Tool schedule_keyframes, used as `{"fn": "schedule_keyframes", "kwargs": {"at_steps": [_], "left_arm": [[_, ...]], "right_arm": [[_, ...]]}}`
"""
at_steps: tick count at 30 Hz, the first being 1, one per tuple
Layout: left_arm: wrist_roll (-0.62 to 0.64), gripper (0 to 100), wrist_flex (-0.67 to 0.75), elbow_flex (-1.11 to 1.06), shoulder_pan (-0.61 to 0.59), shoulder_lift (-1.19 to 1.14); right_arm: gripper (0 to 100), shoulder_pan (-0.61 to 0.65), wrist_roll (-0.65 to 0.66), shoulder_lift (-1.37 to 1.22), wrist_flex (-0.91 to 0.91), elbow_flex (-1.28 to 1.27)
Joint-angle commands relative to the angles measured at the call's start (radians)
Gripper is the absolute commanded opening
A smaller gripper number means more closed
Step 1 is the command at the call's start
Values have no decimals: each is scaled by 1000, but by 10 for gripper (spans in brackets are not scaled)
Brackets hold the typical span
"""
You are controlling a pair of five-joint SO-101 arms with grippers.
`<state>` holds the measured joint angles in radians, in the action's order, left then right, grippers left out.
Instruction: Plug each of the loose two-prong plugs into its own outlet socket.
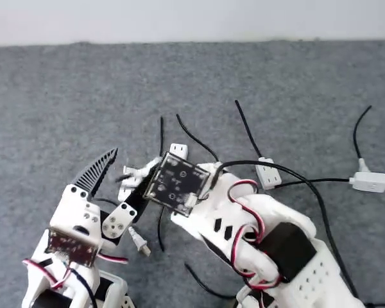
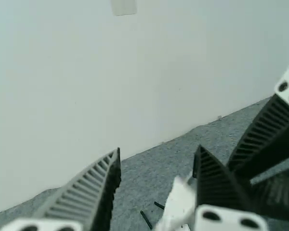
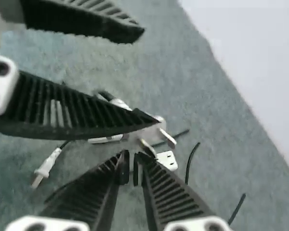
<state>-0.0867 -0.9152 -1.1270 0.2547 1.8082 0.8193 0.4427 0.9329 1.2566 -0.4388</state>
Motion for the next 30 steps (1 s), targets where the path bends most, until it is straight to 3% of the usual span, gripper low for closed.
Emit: {"fn": "schedule_keyframes", "kwargs": {"at_steps": [1, 6, 10, 13, 16, 21, 30], "left_arm": [[-8, 246, 54, -8, -8, 12], [-9, 246, 58, -13, -9, 12], [-21, 246, 71, -16, -35, 12], [-29, 246, 124, -16, -143, 12], [-26, 246, 219, -25, -342, 9], [-23, 246, 436, -143, -526, 5], [-23, 246, 443, -77, -554, -167]], "right_arm": [[9, -61, -11, 19, -12, -43], [9, -159, -12, 19, -62, -123], [9, -163, -18, 8, -151, -204], [9, -127, -12, 7, -277, -319], [9, -73, -12, -19, -412, -422], [48, -27, -18, -232, -535, -408], [76, 81, -52, -699, -555, -249]]}}
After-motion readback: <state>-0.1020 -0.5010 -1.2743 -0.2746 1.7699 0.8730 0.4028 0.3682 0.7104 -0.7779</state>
